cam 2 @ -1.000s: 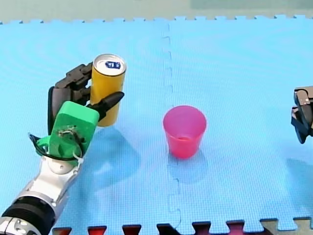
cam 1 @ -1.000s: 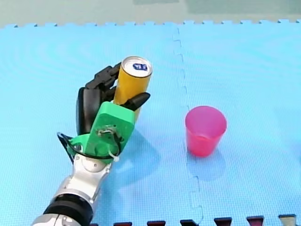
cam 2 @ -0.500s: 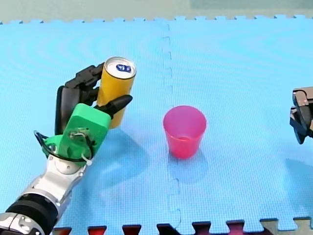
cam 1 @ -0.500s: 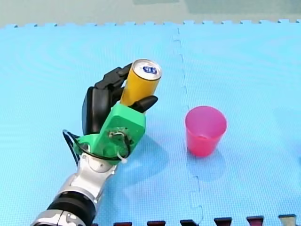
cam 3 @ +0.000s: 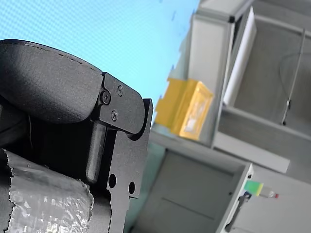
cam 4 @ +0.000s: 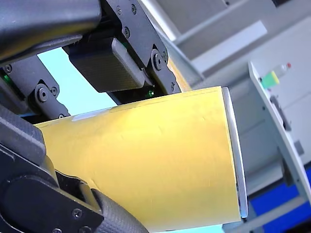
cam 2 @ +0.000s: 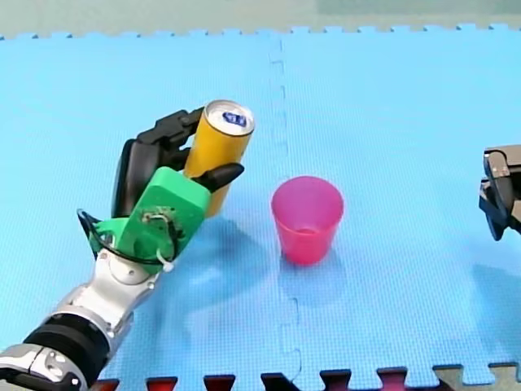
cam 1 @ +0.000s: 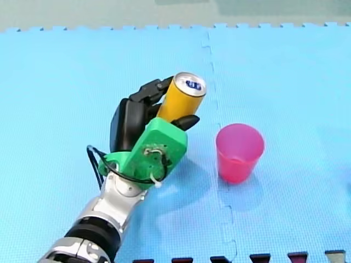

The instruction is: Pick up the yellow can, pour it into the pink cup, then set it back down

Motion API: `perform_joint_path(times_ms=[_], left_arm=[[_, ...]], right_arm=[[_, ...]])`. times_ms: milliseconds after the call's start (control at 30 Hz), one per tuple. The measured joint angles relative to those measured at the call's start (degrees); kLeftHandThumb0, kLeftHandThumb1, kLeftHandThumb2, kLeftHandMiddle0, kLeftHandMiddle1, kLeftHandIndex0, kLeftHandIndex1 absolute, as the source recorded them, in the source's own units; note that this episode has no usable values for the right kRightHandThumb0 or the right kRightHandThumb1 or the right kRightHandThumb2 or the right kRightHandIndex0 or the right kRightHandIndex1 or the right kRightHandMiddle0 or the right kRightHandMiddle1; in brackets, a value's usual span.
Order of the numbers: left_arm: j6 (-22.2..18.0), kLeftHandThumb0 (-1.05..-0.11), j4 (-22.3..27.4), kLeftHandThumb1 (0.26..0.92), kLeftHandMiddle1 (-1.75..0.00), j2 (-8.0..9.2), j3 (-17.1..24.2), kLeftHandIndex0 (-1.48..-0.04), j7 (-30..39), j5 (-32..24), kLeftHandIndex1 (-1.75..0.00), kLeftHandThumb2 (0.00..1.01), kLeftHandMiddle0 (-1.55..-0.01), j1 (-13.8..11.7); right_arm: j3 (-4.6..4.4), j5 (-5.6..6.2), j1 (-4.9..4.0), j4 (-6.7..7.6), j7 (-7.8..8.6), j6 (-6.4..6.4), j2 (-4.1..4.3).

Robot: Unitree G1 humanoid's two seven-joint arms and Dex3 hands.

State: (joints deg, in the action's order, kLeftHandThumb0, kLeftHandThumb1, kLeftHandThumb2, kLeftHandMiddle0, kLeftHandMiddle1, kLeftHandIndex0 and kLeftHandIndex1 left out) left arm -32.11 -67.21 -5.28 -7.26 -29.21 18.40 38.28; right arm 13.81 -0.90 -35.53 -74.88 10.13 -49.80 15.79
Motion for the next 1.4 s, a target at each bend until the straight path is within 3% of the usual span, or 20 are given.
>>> perform_joint_path(times_ms=[400,600,867,1133,1300,1400], left_arm=[[-1.4,-0.405,0.0,0.852,-0.01,-0.32,-2.5,-1.17,-1.2,2.3,0.0,0.0,-1.34,0.6],[-1.4,-0.406,0.0,0.849,-0.01,0.09,-3.2,-1.18,-1.8,3.3,-0.01,0.0,-1.35,0.6],[-1.4,-0.396,0.0,0.842,0.0,3.38,-4.9,-1.18,-3.1,6.2,0.0,0.0,-1.34,1.4],[-1.2,-0.397,1.1,0.838,0.0,5.55,-4.0,-1.15,-2.0,5.0,0.0,0.0,-1.3,2.4],[-0.4,-0.376,2.8,0.832,-0.02,8.23,-3.1,-1.15,-2.5,5.0,0.0,0.0,-1.32,5.5],[-0.7,-0.371,2.9,0.829,-0.03,8.72,-3.1,-1.16,-4.4,5.7,-0.01,0.0,-1.35,6.3]], right_arm=[[-0.78,-0.67,0.26,0.13,-1.61,-0.41,-0.48],[-1.26,-1.31,0.65,0.14,-3.24,-0.56,-0.73],[-1.59,-1.87,0.74,0.13,-4.45,-0.22,-0.77],[-1.62,-1.92,0.68,0.12,-4.53,0.22,-0.61],[-1.68,-2.03,0.55,0.07,-4.54,0.44,-0.47],[-1.82,-2.25,0.5,0.05,-4.78,0.46,-0.33]])
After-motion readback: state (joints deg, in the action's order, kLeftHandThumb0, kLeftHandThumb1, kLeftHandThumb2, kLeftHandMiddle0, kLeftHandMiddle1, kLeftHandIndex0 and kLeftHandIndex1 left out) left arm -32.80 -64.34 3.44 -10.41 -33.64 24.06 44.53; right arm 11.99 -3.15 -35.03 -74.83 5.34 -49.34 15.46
